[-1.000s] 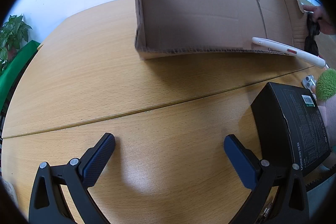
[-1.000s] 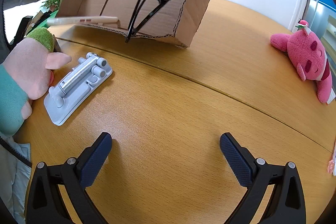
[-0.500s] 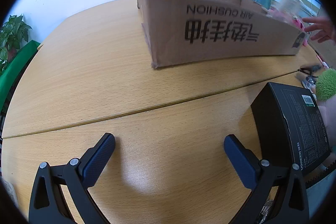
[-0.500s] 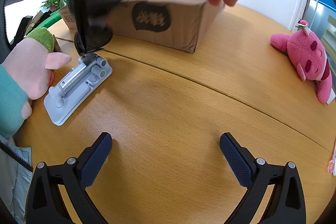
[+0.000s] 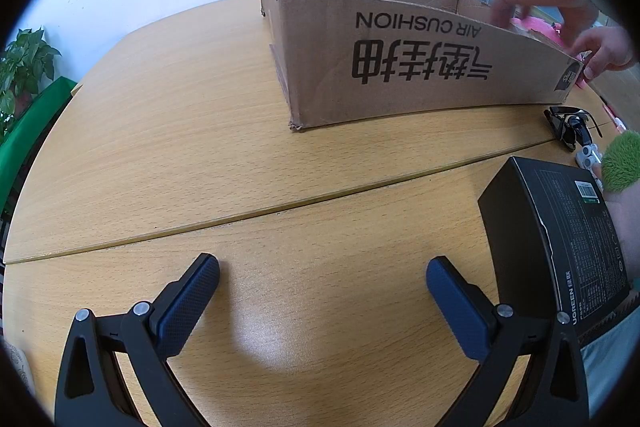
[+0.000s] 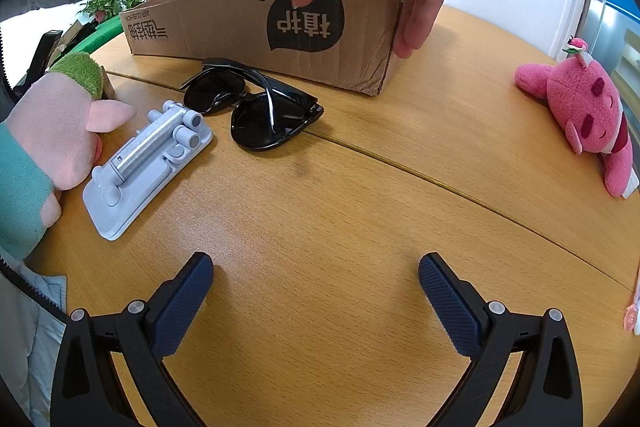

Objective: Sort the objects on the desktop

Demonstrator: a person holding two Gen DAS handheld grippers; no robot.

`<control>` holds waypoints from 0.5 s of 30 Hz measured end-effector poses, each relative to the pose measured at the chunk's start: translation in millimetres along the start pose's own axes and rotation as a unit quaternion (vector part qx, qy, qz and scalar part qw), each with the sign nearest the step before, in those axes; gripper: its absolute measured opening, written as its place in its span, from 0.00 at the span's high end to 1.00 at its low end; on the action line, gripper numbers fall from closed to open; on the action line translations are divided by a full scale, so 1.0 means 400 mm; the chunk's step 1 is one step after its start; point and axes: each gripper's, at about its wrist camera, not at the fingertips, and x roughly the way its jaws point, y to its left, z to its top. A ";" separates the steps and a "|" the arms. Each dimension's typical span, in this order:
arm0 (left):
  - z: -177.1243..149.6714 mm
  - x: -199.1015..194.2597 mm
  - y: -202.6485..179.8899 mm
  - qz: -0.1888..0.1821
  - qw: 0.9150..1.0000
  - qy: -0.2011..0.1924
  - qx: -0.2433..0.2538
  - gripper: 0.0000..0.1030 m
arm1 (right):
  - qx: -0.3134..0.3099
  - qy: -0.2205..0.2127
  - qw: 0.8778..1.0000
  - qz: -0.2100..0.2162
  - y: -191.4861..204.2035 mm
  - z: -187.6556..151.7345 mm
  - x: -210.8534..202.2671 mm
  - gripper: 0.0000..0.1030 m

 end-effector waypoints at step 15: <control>0.000 0.000 -0.001 0.000 1.000 0.000 0.000 0.00 | 0.000 0.000 1.000 0.000 0.003 -0.002 0.000 0.00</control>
